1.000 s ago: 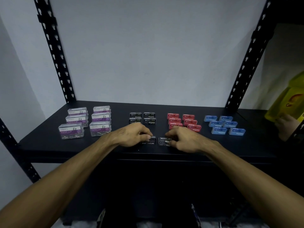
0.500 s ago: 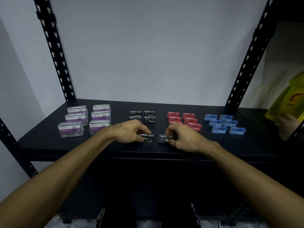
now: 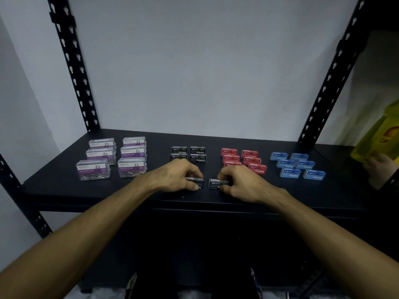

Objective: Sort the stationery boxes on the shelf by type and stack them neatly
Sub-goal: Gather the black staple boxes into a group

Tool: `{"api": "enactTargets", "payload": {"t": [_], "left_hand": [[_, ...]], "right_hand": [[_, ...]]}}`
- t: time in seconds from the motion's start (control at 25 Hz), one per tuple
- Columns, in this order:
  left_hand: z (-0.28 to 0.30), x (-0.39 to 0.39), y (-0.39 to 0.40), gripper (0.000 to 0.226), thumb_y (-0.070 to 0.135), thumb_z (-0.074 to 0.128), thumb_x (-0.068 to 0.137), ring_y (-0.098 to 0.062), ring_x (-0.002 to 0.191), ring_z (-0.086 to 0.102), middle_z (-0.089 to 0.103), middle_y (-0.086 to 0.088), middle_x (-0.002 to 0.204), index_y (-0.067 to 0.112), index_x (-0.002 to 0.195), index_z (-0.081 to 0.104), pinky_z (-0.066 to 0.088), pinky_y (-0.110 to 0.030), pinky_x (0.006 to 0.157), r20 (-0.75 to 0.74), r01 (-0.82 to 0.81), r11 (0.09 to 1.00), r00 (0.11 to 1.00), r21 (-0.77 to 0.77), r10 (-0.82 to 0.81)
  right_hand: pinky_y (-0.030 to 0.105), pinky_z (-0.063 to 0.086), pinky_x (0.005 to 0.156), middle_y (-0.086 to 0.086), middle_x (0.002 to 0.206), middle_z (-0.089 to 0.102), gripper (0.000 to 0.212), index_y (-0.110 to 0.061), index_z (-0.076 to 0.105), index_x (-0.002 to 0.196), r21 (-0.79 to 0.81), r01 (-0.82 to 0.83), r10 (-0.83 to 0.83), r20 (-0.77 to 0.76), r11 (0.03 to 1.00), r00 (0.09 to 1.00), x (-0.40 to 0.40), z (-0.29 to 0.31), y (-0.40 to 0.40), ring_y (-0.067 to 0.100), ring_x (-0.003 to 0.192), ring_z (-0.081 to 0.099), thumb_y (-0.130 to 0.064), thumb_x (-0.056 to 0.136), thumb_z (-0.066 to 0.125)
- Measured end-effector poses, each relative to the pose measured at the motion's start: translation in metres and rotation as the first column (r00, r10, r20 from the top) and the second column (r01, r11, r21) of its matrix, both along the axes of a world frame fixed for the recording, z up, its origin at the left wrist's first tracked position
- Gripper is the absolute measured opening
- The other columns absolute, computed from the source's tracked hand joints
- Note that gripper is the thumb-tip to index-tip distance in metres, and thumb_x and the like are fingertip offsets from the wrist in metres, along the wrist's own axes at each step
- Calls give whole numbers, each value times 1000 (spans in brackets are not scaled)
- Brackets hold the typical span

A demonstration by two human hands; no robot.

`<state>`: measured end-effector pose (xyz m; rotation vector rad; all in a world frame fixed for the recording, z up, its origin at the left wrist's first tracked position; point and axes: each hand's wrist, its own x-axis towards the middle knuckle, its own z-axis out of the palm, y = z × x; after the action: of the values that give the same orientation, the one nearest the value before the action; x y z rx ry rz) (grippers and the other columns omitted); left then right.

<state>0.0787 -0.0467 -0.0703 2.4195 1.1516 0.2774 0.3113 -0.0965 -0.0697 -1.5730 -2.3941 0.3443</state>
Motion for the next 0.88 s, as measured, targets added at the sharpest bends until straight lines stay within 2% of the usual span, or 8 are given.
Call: {"api": "enactTargets", "payload": {"t": [0.08, 0.24, 0.4, 0.48, 0.56, 0.68, 0.76, 0.88], "left_hand": [[-1, 2, 2, 19, 31, 75, 84, -4, 83, 62, 69, 12, 91, 27, 103, 72, 49, -21, 74, 23, -21, 1000, 1000, 15, 21], [7, -6, 9, 15, 20, 80, 78, 5, 62, 57, 67, 9, 77, 22, 89, 69, 47, -15, 60, 142, -111, 993, 985, 51, 103], [14, -16, 18, 24, 13, 79, 78, -8, 68, 66, 70, 5, 80, 26, 89, 63, 57, -30, 68, 233, -191, 979, 958, 77, 169], [11, -20, 23, 28, 10, 78, 79, -15, 71, 67, 69, 5, 85, 26, 94, 60, 58, -33, 70, 253, -216, 973, 949, 76, 190], [5, -24, 27, 34, 10, 76, 81, -13, 70, 65, 65, 9, 94, 29, 105, 61, 55, -27, 67, 223, -235, 968, 952, 86, 211], [-2, -26, 30, 40, 12, 74, 82, 7, 65, 58, 63, 17, 105, 31, 115, 65, 40, -10, 61, 162, -233, 964, 964, 129, 212], [-2, -25, 30, 34, 12, 74, 81, 11, 70, 58, 65, 20, 104, 32, 108, 69, 43, -11, 64, 172, -232, 964, 963, 132, 208], [-2, -26, 29, 27, 13, 76, 79, -4, 70, 63, 67, 14, 84, 36, 88, 64, 51, -24, 61, 219, -263, 958, 947, 117, 233]], "right_hand": [[20, 40, 57, -10, 79, 64, 6, -27, 62, 88, 2, 2, -2, 2, 1000, 1000, -2, 1, 3, 3, 69, 58, -24, 87, 68], [19, 38, 56, -13, 77, 60, 7, -24, 62, 87, 39, 17, -17, -7, 999, 1000, -8, 9, 12, 2, 69, 56, -19, 87, 66], [18, 38, 56, -11, 78, 62, 5, -21, 62, 88, 67, 43, -41, -31, 997, 999, -21, 12, 23, 5, 70, 58, -16, 88, 64], [17, 36, 54, -10, 78, 62, 5, -21, 62, 88, 65, 56, -54, -31, 996, 998, -28, 10, 28, 6, 70, 58, -17, 89, 64], [16, 34, 53, -9, 79, 62, 3, -20, 62, 90, 60, 56, -55, -10, 997, 998, -34, 6, 33, 8, 70, 58, -18, 89, 65], [21, 40, 61, -7, 86, 63, 9, -18, 65, 98, 40, 67, -67, 0, 997, 998, -39, -1, 38, 11, 76, 59, -19, 89, 66], [24, 43, 66, -7, 89, 63, 13, -16, 66, 102, 34, 75, -75, 4, 997, 997, -40, -3, 41, 12, 79, 60, -19, 89, 65], [29, 48, 69, -4, 92, 65, 15, -16, 65, 104, 42, 72, -72, 9, 997, 997, -41, -3, 45, 15, 81, 62, -18, 89, 65]]}}
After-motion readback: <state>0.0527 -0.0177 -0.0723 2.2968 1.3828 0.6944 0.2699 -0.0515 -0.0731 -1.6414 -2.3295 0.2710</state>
